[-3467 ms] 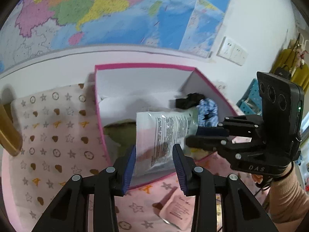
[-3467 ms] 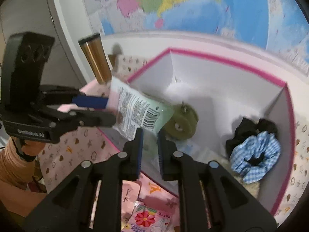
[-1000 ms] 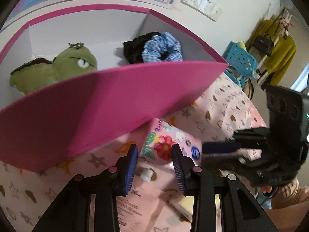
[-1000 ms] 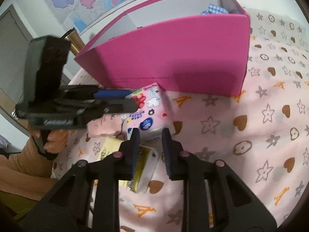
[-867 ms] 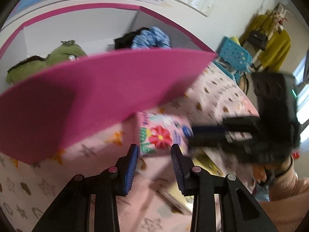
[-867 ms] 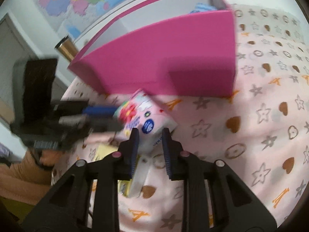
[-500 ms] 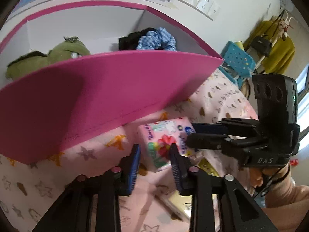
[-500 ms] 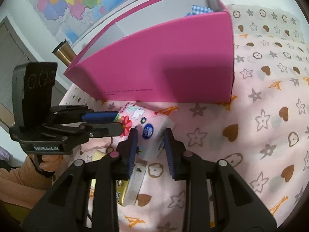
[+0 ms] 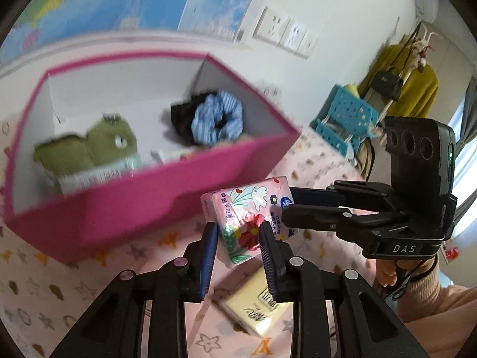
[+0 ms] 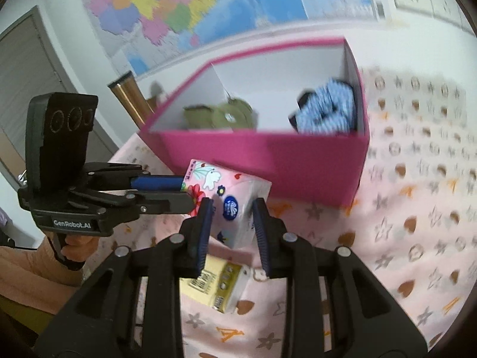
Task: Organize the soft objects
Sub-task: 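Lower the tissue packet into the pink box and release it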
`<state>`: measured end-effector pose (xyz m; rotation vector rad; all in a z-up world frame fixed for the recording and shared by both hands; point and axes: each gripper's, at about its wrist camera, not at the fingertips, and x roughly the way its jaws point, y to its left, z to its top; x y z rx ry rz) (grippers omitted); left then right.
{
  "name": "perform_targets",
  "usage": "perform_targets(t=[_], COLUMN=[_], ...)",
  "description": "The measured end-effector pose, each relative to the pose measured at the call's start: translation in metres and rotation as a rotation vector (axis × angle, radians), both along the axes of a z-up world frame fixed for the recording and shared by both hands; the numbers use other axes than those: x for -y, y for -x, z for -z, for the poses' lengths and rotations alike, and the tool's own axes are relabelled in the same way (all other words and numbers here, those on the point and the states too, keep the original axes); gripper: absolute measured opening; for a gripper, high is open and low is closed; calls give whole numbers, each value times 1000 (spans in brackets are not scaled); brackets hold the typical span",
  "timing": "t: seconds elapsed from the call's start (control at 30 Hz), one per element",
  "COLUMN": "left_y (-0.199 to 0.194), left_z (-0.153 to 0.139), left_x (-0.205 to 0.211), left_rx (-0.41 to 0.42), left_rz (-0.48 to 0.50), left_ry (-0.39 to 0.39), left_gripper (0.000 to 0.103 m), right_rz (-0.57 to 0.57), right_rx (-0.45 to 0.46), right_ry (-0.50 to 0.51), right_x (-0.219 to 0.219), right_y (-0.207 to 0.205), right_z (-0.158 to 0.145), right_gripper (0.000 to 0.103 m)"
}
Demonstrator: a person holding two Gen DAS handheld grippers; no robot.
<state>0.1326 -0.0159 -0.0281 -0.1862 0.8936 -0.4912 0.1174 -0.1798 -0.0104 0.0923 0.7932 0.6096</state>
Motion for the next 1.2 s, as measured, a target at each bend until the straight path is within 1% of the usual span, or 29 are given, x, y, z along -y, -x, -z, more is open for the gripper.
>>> perform_targets(t=[0.13, 0.27, 0.43, 0.53, 0.63, 0.77, 1.03, 1.2], left_y=[3, -2, -13, -25, -37, -50, -71, -77], left_z=[-26, -47, -65, -72, -73, -66, -42, -32], left_x=[-6, -11, -14, -18, -23, -29, -33, -35], left_rx=[64, 109, 143, 139, 126, 93, 12, -22], left_rz=[-13, -30, -51, -70, -87, -113, -134, -140], left_ry=[15, 16, 4, 7, 14, 17, 20, 14], left_gripper=[29, 29, 29, 29, 29, 29, 29, 29], right_rz=[-12, -23, -22, -20, -20, -20, -7, -1], right_rx=[57, 104, 130, 129, 120, 95, 14, -28], right_ry=[3, 11, 18, 24, 36, 52, 72, 82], right_x=[-4, -8, -12, -14, -18, -22, -22, -23], right_y=[-5, -12, -31, -45, -57, -70, -93, -100], right_z=[-23, -41, -55, -58, -57, -50, -27, -16], right_gripper=[31, 31, 31, 31, 31, 31, 31, 31])
